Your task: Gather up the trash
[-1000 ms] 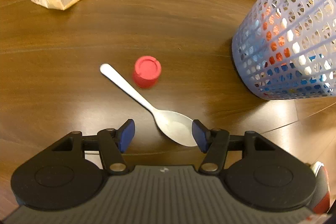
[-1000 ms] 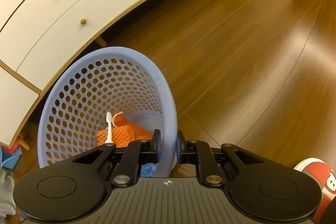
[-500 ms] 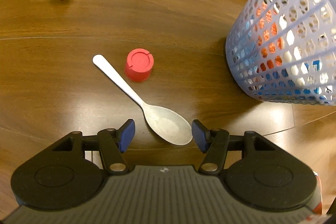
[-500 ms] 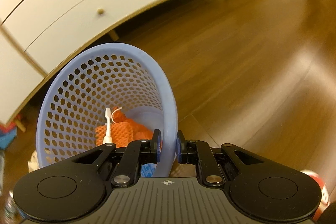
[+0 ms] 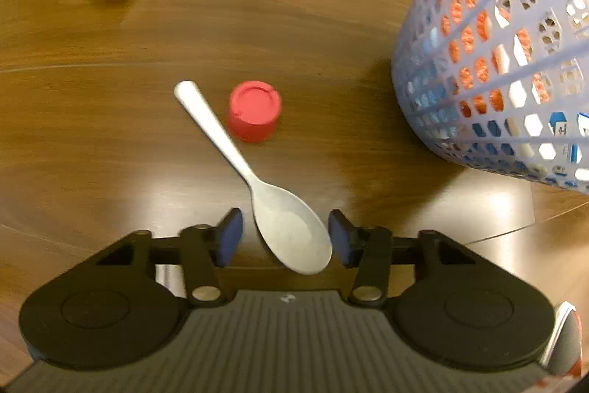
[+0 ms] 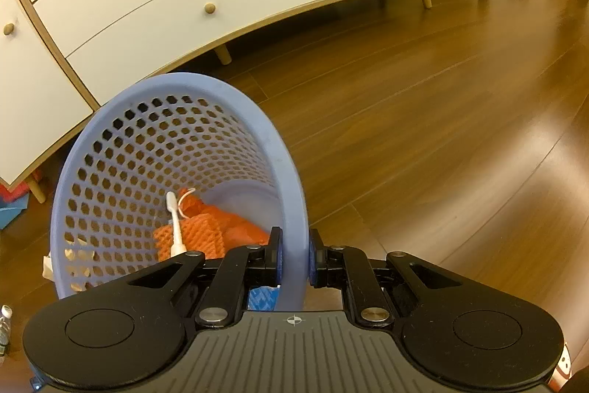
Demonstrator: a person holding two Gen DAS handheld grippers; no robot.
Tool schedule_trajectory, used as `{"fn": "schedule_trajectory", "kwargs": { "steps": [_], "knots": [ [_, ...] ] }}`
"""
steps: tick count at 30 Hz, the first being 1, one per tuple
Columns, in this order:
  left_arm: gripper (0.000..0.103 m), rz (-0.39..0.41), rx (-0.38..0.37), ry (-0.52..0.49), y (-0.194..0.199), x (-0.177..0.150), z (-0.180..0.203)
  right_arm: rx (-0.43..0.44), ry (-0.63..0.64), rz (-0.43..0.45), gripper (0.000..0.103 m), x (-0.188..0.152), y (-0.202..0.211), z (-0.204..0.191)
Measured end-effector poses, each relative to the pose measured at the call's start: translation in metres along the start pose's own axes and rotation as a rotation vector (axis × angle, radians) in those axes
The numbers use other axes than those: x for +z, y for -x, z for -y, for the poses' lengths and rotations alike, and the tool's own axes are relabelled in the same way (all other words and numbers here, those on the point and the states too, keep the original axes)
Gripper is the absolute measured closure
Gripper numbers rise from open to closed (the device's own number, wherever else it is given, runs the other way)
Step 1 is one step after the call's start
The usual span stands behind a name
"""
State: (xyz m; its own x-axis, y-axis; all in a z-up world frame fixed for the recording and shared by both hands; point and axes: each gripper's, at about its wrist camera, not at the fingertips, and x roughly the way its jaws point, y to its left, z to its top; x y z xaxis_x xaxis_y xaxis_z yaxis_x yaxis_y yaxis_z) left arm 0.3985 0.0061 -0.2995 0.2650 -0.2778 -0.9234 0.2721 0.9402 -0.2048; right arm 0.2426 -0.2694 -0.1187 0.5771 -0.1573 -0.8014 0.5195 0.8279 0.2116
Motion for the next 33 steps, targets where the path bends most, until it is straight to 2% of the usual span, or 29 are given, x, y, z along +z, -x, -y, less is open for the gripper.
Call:
{"fn": "schedule_trajectory", "kwargs": {
  "steps": [2,7,14,19,27,28,29,31,33],
  "knots": [
    [0.069,0.001,0.001,-0.004,0.003,0.000,-0.006,0.001,0.001,0.001,0.093,-0.001,0.002,0.000],
    [0.076,0.007,0.021,-0.022,0.009,-0.003,-0.020,0.000,0.004,0.001,0.094,0.001,0.000,0.000],
    [0.076,0.022,0.039,-0.072,0.017,-0.009,-0.036,-0.009,0.009,0.006,0.093,-0.002,0.000,-0.006],
    [0.076,0.076,0.002,-0.078,0.031,-0.015,-0.046,-0.013,0.022,0.011,0.093,-0.004,-0.003,-0.008],
    [0.077,0.126,-0.006,-0.107,0.047,-0.014,-0.049,-0.024,0.041,0.025,0.093,-0.004,-0.010,-0.009],
    [0.097,0.136,-0.007,-0.110,0.051,-0.014,-0.049,-0.025,0.043,0.027,0.093,-0.004,-0.010,-0.009],
    [0.103,0.133,-0.023,-0.112,0.051,-0.011,-0.050,-0.026,0.045,0.028,0.093,-0.004,-0.011,-0.009],
    [0.103,0.144,-0.037,-0.096,0.058,-0.008,-0.052,-0.028,0.045,0.029,0.093,-0.004,-0.012,-0.010],
    [0.103,0.160,-0.031,-0.129,0.063,-0.006,-0.049,-0.030,0.044,0.029,0.093,-0.004,-0.013,-0.009]
  ]
}}
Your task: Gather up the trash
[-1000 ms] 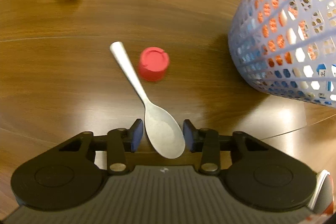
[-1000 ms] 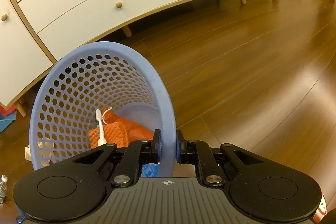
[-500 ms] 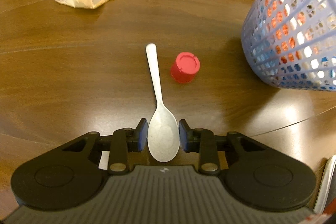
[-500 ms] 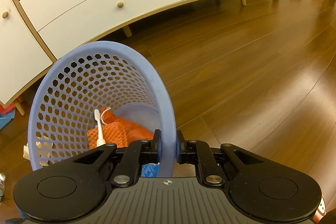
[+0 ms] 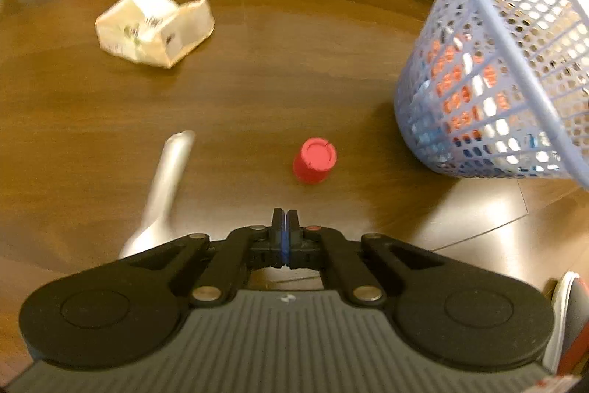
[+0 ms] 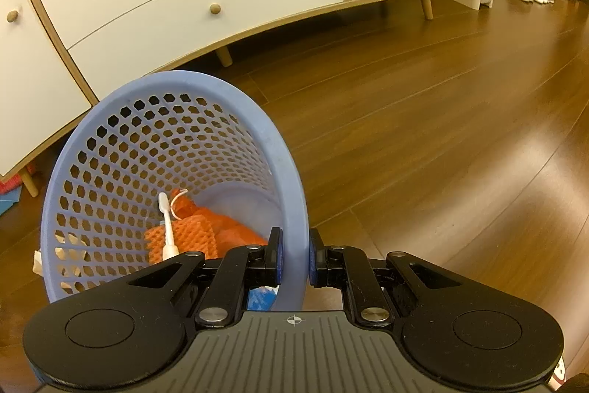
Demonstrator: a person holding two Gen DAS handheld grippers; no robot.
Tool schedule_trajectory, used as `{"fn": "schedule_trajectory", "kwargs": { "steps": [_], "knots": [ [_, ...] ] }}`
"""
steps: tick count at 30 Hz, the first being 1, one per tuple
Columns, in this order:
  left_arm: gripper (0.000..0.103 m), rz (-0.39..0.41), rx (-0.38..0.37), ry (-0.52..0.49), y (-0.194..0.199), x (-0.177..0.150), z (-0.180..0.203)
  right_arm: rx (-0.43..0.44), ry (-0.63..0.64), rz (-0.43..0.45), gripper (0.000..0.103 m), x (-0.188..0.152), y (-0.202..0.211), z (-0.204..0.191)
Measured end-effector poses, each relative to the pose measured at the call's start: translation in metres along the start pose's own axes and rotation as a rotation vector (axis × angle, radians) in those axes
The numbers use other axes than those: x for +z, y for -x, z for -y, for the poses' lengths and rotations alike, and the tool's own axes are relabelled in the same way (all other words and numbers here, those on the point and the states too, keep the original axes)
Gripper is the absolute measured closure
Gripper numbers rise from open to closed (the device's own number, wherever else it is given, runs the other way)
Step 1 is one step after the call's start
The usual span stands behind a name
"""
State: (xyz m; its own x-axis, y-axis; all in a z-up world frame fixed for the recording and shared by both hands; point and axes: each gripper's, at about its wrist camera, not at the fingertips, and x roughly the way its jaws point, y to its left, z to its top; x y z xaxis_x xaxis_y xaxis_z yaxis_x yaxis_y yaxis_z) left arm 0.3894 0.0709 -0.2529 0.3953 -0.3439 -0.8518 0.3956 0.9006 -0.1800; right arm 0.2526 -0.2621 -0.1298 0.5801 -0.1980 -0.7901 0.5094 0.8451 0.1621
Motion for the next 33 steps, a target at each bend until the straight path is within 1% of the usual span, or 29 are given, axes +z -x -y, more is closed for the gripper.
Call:
{"fn": "schedule_trajectory", "kwargs": {
  "steps": [2,5,6,8,11,12,13,16,18,20,23,24,25,27,30,33],
  "knots": [
    [0.103,0.014,0.004,-0.013,0.004,0.000,0.001,0.000,-0.003,-0.001,0.093,0.000,-0.001,0.000],
    [0.102,0.011,0.021,0.007,0.003,-0.003,-0.002,0.002,-0.003,-0.003,0.093,0.000,-0.001,0.000],
    [0.101,0.008,0.024,0.008,0.003,-0.005,-0.004,0.002,-0.002,-0.003,0.093,0.000,-0.001,0.000],
    [0.093,0.004,0.028,0.007,0.004,-0.011,-0.010,0.003,-0.007,-0.002,0.093,0.000,-0.002,0.001],
    [0.091,-0.016,0.052,-0.026,0.007,-0.019,-0.027,0.001,-0.014,-0.002,0.093,0.001,-0.002,0.001],
    [0.090,-0.023,0.070,-0.050,0.009,-0.021,-0.036,0.002,-0.015,-0.002,0.093,0.000,-0.002,0.001],
    [0.087,-0.029,0.090,-0.070,0.010,-0.022,-0.045,0.002,-0.014,-0.002,0.093,0.000,-0.002,0.000],
    [0.081,-0.046,0.161,-0.130,0.016,-0.019,-0.080,-0.003,-0.003,0.004,0.093,-0.001,0.000,-0.002],
    [0.078,-0.039,0.217,-0.167,0.022,-0.014,-0.104,-0.011,0.008,0.006,0.093,-0.002,0.000,-0.002],
    [0.071,-0.033,0.254,-0.189,0.026,-0.009,-0.125,-0.019,0.011,0.004,0.093,-0.001,-0.001,-0.001],
    [0.068,-0.016,0.321,-0.229,0.025,-0.002,-0.150,-0.020,0.000,-0.002,0.093,0.001,-0.003,0.001],
    [0.068,-0.016,0.353,-0.240,0.022,0.001,-0.158,-0.022,-0.001,-0.003,0.093,0.002,-0.003,0.001],
    [0.068,-0.018,0.366,-0.247,0.019,0.003,-0.163,-0.024,-0.003,-0.004,0.093,0.003,-0.004,0.002],
    [0.068,-0.011,0.374,-0.256,0.013,0.008,-0.169,-0.029,-0.004,-0.003,0.093,0.004,-0.005,0.002],
    [0.067,0.000,0.373,-0.285,0.004,0.016,-0.165,-0.036,-0.006,0.001,0.093,0.007,-0.007,0.002],
    [0.067,0.011,0.321,-0.286,-0.006,0.022,-0.152,-0.034,-0.015,0.004,0.093,0.008,-0.008,0.000]
  ]
}}
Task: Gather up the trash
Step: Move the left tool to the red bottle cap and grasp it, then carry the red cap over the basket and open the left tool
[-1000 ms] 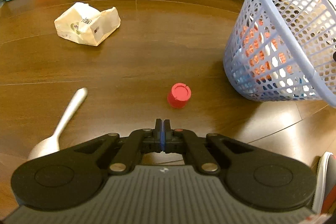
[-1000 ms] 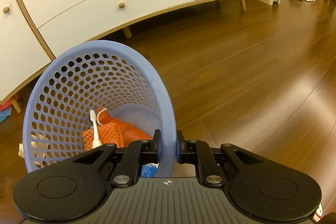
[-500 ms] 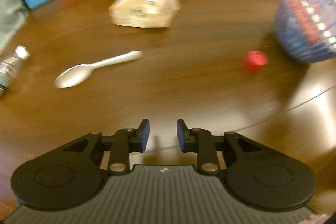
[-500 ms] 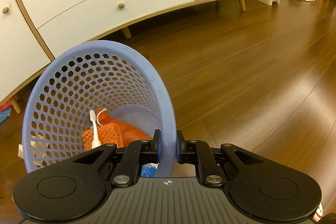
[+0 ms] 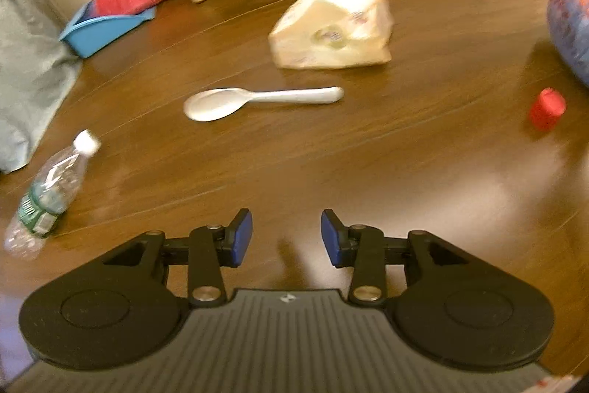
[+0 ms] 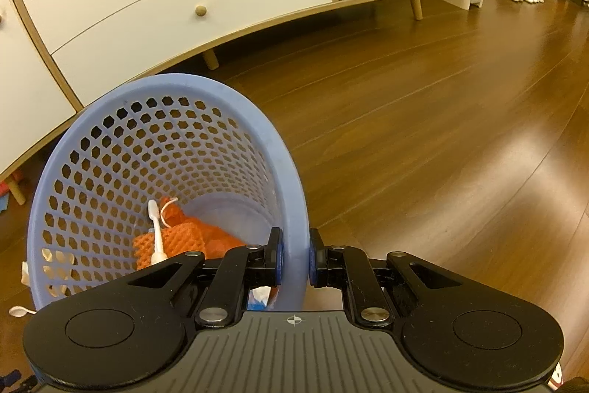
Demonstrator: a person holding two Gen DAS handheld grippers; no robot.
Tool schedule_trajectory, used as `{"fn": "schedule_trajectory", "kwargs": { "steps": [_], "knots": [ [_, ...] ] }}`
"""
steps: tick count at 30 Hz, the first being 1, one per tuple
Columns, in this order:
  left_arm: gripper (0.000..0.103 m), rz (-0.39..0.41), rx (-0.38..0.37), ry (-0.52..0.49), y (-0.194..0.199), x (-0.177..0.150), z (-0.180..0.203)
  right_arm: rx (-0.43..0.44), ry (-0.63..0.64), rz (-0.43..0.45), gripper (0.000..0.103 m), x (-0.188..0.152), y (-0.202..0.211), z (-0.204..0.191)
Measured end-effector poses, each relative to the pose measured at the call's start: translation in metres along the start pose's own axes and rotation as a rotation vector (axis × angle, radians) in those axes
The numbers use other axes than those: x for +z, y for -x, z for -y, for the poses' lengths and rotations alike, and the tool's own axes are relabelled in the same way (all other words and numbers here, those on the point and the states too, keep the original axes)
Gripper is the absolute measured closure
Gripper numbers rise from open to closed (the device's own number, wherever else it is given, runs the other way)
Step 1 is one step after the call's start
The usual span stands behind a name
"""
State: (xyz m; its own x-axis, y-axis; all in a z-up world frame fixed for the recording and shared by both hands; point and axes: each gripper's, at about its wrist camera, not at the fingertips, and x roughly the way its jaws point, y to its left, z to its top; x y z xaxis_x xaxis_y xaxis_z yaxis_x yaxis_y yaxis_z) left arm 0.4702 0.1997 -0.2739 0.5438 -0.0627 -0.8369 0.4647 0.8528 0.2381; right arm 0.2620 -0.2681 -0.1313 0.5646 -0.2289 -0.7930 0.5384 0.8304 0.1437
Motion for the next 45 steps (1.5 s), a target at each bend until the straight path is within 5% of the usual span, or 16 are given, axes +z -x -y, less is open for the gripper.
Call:
{"fn": "schedule_trajectory", "kwargs": {
  "steps": [11,20,33,36,45],
  "knots": [
    [0.067,0.116,-0.364,-0.122,0.009,0.039,0.122,0.022,-0.019,-0.004,0.093,-0.003,0.006,0.000],
    [0.062,0.127,-0.378,-0.184,-0.005,0.054,0.169,0.033,-0.026,-0.005,0.093,0.000,0.008,0.005],
    [0.066,0.121,-0.382,-0.185,-0.028,0.068,0.187,0.027,-0.003,0.014,0.093,0.004,0.004,0.001],
    [0.076,0.123,-0.392,-0.187,-0.028,0.068,0.185,0.021,-0.005,0.014,0.093,0.005,0.003,0.001],
    [0.076,0.177,-0.400,-0.156,0.012,0.072,0.145,0.022,0.028,0.023,0.093,0.000,0.004,-0.018]
  ]
}}
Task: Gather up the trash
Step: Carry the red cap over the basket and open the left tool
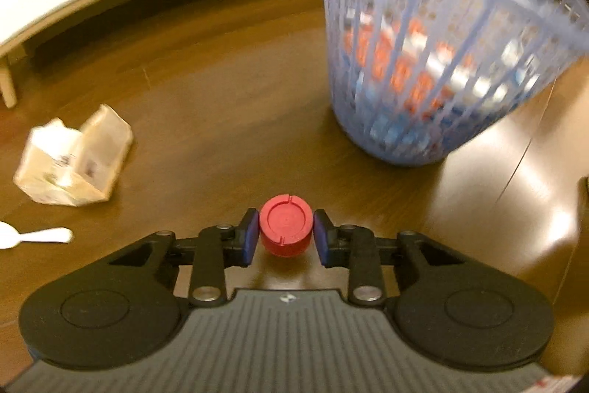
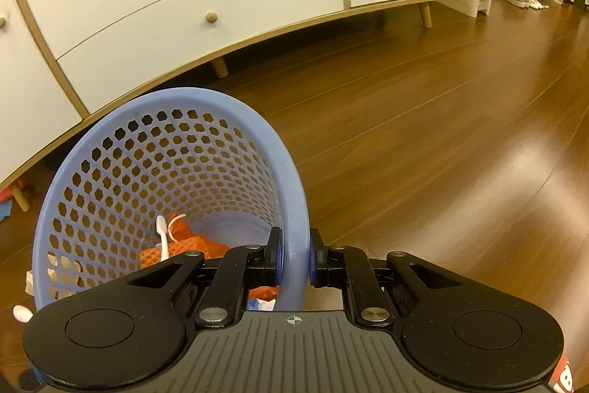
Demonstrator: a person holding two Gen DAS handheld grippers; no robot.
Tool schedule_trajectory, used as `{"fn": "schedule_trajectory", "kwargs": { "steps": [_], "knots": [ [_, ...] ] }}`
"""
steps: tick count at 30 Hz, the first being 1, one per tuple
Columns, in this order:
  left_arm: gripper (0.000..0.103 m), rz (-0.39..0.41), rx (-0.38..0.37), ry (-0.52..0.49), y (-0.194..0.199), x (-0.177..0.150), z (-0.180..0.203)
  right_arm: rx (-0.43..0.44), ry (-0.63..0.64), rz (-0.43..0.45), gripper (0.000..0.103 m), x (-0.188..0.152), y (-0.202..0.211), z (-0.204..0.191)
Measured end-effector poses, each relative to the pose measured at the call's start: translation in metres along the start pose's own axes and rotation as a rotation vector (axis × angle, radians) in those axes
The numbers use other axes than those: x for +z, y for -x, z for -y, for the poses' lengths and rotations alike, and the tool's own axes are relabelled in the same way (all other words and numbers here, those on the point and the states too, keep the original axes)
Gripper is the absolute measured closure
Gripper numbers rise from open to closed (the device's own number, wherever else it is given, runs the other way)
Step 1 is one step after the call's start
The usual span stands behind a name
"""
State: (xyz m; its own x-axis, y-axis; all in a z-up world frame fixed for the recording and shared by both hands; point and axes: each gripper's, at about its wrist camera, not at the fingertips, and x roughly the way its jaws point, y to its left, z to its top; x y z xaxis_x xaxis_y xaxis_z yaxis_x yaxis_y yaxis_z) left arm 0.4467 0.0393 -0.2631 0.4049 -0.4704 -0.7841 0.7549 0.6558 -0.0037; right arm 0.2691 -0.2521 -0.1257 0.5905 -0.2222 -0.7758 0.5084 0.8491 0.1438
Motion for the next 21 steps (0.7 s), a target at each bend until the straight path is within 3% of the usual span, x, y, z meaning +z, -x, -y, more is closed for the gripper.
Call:
{"fn": "schedule_trajectory", "kwargs": {
  "steps": [11,21],
  "knots": [
    [0.076,0.155,0.048,0.079,0.100,0.047,-0.039,0.016,0.053,0.001,0.093,-0.004,-0.010,-0.031],
    [0.076,0.251,-0.006,0.057,0.140,0.086,-0.014,0.042,0.127,0.027,0.093,-0.004,-0.009,-0.060]
  ]
}}
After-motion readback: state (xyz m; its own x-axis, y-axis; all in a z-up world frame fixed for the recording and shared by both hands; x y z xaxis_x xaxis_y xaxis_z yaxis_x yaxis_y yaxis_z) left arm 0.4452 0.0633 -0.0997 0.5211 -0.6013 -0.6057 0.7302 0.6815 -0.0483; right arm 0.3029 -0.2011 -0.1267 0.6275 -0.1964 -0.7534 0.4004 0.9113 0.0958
